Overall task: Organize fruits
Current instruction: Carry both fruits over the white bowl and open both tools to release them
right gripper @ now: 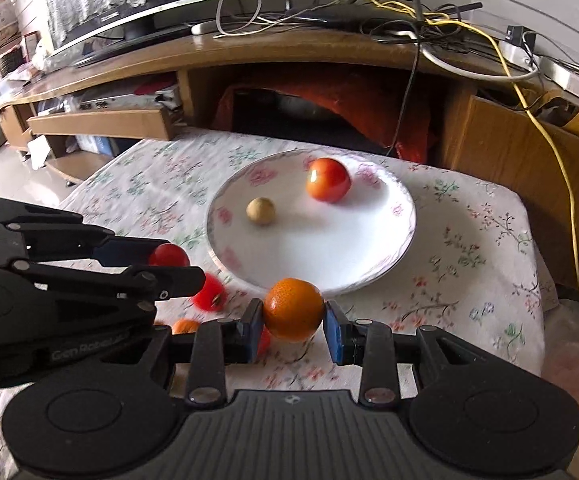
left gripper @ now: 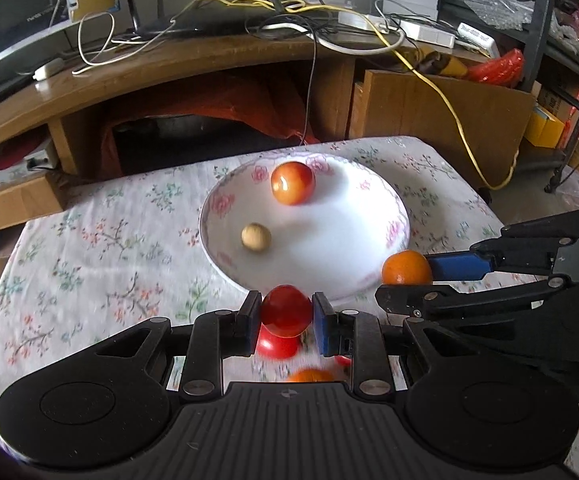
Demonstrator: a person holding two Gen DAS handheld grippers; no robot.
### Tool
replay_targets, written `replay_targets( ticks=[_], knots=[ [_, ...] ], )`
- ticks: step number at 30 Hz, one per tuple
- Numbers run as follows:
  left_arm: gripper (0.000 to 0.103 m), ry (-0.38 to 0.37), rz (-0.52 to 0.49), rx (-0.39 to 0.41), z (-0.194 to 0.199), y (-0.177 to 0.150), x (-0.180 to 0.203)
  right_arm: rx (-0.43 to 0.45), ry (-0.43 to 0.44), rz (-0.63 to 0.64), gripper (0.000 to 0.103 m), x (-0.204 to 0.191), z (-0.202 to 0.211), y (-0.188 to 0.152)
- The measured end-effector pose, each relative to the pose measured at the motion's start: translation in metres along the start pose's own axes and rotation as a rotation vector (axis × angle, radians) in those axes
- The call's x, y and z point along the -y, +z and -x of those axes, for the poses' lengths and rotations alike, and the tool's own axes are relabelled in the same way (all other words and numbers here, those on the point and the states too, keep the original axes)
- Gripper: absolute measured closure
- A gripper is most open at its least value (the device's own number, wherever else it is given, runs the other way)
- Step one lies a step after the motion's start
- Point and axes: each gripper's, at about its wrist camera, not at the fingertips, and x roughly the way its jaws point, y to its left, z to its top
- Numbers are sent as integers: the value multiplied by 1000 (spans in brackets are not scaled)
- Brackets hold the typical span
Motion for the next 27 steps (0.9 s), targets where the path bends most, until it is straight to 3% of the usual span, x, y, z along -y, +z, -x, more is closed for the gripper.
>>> replay_targets(
  ticks=[19,27],
  knots=[
    [70,17,36,-52,-48,24,-9,-11,-27,4,70,30,-52,29],
    [62,29,55,-57,-49,26,-12,-20,-33,16,70,28,-58,31]
  ],
)
